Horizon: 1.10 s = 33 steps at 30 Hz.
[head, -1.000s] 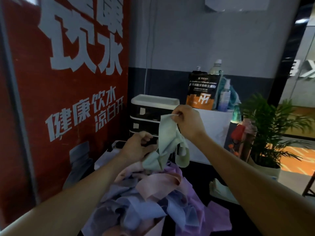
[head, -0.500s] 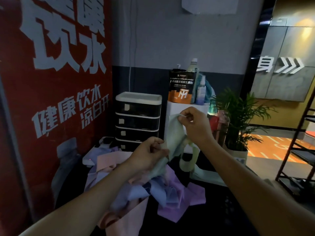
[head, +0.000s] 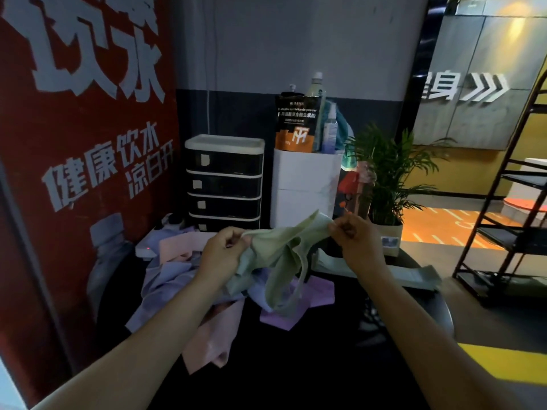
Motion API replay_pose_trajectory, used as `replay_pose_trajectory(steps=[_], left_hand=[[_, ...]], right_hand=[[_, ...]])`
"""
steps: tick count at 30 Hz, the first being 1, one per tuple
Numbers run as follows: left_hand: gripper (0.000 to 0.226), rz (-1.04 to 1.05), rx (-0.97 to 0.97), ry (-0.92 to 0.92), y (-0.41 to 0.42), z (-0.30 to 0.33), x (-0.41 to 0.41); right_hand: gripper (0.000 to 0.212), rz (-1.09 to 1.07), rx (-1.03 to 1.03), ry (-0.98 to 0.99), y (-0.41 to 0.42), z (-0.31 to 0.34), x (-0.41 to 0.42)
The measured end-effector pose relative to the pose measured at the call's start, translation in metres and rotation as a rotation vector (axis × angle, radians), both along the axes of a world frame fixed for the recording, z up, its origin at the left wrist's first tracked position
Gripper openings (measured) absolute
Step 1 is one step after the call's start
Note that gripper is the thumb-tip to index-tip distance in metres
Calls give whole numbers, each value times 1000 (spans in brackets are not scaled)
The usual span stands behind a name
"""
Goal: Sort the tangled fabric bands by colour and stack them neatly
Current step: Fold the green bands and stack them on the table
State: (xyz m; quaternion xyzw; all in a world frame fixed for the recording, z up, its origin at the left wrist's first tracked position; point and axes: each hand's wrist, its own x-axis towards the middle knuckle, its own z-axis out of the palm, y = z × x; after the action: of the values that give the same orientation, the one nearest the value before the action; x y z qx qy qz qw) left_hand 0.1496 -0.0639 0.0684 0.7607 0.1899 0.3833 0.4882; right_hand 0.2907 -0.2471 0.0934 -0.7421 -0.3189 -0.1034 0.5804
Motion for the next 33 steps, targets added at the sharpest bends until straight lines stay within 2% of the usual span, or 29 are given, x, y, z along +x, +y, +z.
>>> replay_pose_trajectory(steps=[4,10,13,15,17,19,21,22,25,27,30,33], left_hand=[[15,5,-227,-34,-2,-1,-3],[20,-2,-774,-160,-6,9,-2],[18,-5,-913,-180,-5,8,0],[18,17,-799,-145,-9,6,1],[22,50,-575,-74,-15,4,1],[25,53,-436,-17,-23,6,2],[25,29,-392,-7,-29,8,5],[26,10,-366,1,-32,9,6],[26,-43,-301,38,-41,10,12],[29,-88,-357,25,-46,12,15],[26,-136,-366,40,-46,15,16],[27,-131,-388,-5,-45,19,15]], right_hand=[[6,-1,117,133,-8,-11,-5],[9,-53,179,269,-7,-33,-4],[8,-88,243,312,-6,-38,-6],[7,-117,188,281,-8,-38,-5],[6,-119,8,197,-9,-35,-3],[26,-93,-164,111,-9,-30,-6],[45,-76,-221,5,-11,-21,-14],[46,-49,-207,-56,-10,-15,-21],[32,146,-208,-177,-2,-4,-44],[32,224,-299,-227,5,-9,-51],[32,224,-308,-180,8,-16,-52],[17,178,-258,-212,3,-15,-46]])
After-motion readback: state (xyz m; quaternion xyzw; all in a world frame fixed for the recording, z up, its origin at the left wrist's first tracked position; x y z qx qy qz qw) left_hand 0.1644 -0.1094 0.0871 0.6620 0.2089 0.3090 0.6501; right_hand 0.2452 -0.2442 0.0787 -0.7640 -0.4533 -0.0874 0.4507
